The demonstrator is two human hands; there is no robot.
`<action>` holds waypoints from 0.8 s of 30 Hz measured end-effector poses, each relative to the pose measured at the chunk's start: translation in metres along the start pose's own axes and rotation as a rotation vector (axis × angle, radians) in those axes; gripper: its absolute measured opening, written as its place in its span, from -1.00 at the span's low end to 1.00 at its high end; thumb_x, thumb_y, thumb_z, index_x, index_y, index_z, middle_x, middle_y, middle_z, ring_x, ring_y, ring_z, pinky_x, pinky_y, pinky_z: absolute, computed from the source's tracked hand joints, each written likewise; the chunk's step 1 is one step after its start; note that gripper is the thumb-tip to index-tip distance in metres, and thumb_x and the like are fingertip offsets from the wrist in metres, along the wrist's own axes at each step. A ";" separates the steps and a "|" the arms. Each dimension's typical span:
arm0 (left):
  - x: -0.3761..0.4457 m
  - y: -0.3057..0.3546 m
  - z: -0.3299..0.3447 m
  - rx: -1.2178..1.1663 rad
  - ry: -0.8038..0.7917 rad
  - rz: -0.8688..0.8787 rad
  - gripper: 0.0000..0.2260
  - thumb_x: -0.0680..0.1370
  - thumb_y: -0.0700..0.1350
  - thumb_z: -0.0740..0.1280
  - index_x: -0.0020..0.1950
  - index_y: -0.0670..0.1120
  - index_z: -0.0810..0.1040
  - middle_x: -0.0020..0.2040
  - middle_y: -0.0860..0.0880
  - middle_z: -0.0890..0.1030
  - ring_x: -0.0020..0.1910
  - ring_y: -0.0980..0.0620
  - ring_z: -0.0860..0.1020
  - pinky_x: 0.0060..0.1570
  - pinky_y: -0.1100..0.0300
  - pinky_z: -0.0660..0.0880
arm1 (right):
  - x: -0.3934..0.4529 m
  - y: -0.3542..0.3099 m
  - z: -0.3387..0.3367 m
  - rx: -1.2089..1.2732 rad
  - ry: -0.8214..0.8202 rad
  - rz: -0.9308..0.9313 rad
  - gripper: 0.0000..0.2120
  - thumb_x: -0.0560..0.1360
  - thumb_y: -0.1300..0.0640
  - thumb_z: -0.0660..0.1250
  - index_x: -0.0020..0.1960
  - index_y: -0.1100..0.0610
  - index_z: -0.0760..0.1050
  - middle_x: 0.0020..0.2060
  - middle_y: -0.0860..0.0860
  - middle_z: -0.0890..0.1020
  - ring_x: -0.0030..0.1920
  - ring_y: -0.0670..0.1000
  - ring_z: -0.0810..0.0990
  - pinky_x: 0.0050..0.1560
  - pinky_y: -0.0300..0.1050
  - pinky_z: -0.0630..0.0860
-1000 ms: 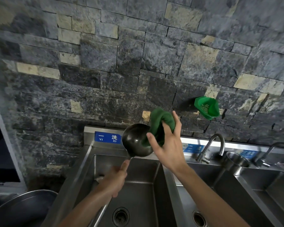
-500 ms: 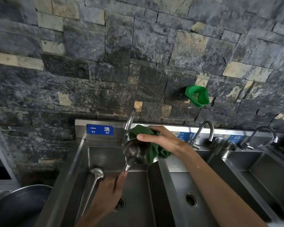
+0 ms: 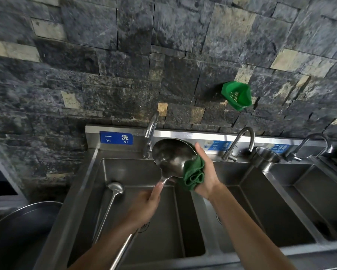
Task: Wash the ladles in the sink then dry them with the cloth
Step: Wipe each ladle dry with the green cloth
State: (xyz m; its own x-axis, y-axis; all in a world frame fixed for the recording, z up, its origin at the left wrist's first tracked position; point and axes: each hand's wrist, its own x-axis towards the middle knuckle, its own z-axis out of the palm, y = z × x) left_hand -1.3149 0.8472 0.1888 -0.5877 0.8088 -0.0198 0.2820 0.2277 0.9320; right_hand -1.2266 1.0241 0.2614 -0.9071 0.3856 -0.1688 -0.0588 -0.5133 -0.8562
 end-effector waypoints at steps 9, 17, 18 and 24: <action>0.026 0.043 0.016 -0.184 0.025 -0.004 -0.43 0.64 0.20 0.07 -0.53 -0.03 0.25 -0.66 0.09 0.23 -0.71 0.16 0.20 -0.57 0.30 0.10 | -0.016 0.042 0.007 0.268 0.182 -0.091 -0.41 0.57 -0.21 0.20 0.33 0.22 0.56 0.22 0.22 0.62 0.25 0.20 0.60 0.36 0.14 0.48; 0.040 0.045 0.035 -0.371 0.040 -0.232 -0.52 0.62 0.27 0.11 -0.22 -0.11 0.40 -0.51 0.02 0.28 -0.64 0.11 0.22 -0.58 0.32 0.12 | -0.053 0.060 -0.027 0.060 0.406 -0.086 -0.55 0.58 -0.10 0.28 0.27 0.20 0.64 0.22 0.27 0.66 0.28 0.28 0.62 0.40 0.18 0.47; 0.043 0.046 0.038 -0.440 0.024 -0.258 -0.54 0.63 0.25 0.11 -0.21 -0.11 0.39 -0.52 0.03 0.26 -0.64 0.12 0.19 -0.59 0.32 0.08 | -0.058 0.064 -0.028 0.052 0.430 -0.084 -0.56 0.57 -0.10 0.31 0.26 0.19 0.65 0.20 0.26 0.67 0.25 0.27 0.63 0.37 0.17 0.50; 0.065 0.051 0.059 -0.742 -0.067 -0.355 -0.52 0.63 0.26 0.12 -0.33 -0.05 0.37 -0.53 0.06 0.18 -0.64 0.13 0.11 -0.62 0.28 0.03 | -0.087 0.102 -0.038 -0.201 0.492 -0.052 -0.56 0.38 -0.18 0.56 0.16 0.04 0.68 0.06 0.15 0.75 0.09 0.18 0.73 0.08 0.08 0.67</action>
State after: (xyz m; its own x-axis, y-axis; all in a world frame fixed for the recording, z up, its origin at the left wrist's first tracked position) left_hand -1.2936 0.9435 0.2137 -0.4947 0.7921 -0.3577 -0.5000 0.0773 0.8626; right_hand -1.1383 0.9674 0.1706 -0.5998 0.7451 -0.2917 0.0264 -0.3459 -0.9379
